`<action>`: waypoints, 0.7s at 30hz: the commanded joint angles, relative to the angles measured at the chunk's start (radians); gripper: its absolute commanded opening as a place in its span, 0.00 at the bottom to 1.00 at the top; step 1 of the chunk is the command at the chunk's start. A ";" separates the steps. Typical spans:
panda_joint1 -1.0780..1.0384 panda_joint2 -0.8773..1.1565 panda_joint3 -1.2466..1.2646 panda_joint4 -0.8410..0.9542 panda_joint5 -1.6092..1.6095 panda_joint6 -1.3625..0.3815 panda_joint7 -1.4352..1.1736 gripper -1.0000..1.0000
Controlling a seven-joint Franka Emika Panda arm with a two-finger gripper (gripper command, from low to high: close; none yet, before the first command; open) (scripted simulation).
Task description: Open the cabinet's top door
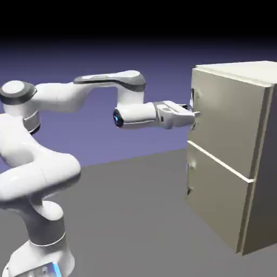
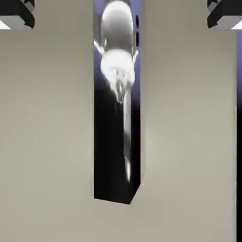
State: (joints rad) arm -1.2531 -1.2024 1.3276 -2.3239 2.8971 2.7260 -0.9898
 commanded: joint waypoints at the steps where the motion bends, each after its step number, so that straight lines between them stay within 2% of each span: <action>1: 0.034 0.024 -0.020 -0.036 0.000 -0.032 -0.033 0.00; 9: 0.294 0.291 -0.224 -0.194 0.008 -0.143 -0.372 0.00; 13: 0.437 0.320 -0.367 -0.302 -0.099 -0.235 -0.382 0.00; 21: 0.680 0.525 -0.602 -0.278 -0.018 -0.160 -0.708 0.00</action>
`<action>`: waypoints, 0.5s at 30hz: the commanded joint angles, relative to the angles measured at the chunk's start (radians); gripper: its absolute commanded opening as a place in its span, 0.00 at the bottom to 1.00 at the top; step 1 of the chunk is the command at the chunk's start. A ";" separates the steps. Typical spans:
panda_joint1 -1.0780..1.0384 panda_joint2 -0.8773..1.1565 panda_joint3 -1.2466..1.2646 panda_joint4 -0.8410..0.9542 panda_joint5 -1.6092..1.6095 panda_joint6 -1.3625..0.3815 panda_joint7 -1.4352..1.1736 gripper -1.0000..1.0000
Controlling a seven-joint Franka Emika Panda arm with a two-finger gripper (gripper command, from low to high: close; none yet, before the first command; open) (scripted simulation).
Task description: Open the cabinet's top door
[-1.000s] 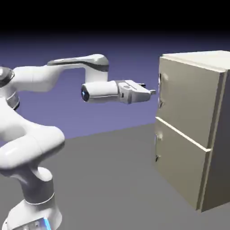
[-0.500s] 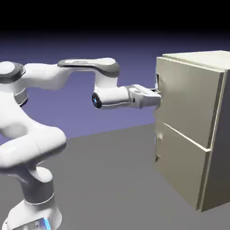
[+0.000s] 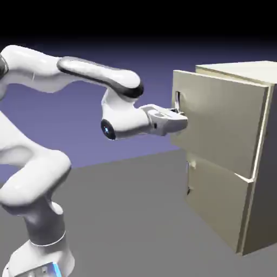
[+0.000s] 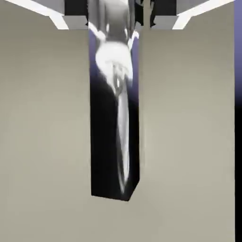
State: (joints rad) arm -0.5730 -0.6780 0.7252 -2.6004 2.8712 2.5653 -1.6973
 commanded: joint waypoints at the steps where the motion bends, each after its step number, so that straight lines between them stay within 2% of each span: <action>1: 0.030 0.025 -0.029 0.006 0.023 0.014 -0.044 0.00; 10: 0.349 0.095 -0.353 -0.019 0.016 0.037 -0.236 0.00; 15: 0.467 0.037 -0.498 -0.089 -0.154 0.014 -0.155 0.00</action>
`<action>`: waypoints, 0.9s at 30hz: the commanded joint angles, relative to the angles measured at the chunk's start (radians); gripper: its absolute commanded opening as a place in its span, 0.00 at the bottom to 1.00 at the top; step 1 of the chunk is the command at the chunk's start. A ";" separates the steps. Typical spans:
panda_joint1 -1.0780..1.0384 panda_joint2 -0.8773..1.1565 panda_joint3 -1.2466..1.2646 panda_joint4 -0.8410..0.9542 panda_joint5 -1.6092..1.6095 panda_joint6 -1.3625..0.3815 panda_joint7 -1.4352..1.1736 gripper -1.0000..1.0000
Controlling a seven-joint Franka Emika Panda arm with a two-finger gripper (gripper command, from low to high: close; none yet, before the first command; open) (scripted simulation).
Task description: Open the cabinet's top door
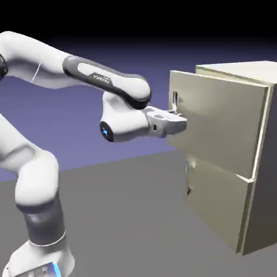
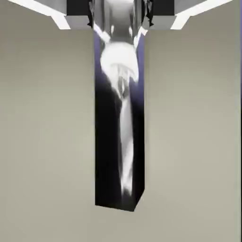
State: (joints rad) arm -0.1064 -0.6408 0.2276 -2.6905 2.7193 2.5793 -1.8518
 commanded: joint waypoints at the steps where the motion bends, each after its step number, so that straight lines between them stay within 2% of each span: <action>1: 0.015 -0.017 -0.023 -0.016 -0.045 -0.007 0.026 0.00; 16: 0.099 -0.242 -0.345 -0.205 -0.698 -0.174 0.373 0.00; 27: 0.020 -0.302 -0.599 -0.236 -1.176 -0.430 0.551 0.00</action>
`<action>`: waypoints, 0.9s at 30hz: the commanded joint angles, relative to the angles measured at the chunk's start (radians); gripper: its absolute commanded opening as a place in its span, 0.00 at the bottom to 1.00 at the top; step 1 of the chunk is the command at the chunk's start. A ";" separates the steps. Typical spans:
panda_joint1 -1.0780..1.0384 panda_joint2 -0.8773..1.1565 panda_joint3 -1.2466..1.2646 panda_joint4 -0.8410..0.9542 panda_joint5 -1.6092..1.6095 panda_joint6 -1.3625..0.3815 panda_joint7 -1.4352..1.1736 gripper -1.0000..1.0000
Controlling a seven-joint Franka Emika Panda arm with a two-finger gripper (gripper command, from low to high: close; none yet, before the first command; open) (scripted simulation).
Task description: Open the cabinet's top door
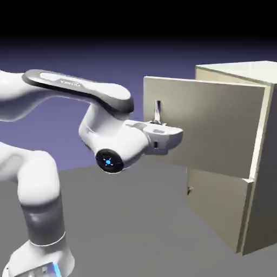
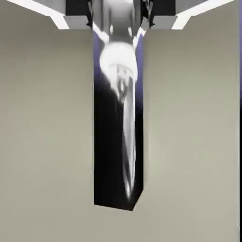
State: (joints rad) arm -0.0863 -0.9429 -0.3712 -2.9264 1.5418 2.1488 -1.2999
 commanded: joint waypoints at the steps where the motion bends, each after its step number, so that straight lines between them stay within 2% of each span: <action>1: -0.009 0.004 -0.027 0.005 -0.042 -0.031 0.009 0.00; 6: -0.037 0.059 -0.182 0.066 -0.259 -0.220 0.041 0.00; 13: 0.022 0.223 -0.426 0.248 -0.505 -0.525 0.028 0.00; 21: 0.227 0.444 -0.714 0.514 -0.648 -0.850 -0.039 0.00; 27: 0.421 0.562 -0.932 0.664 -0.689 -1.015 -0.092 0.00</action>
State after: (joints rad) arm 0.3352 -0.3809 -1.3037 -2.2627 0.8519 1.1331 -1.3921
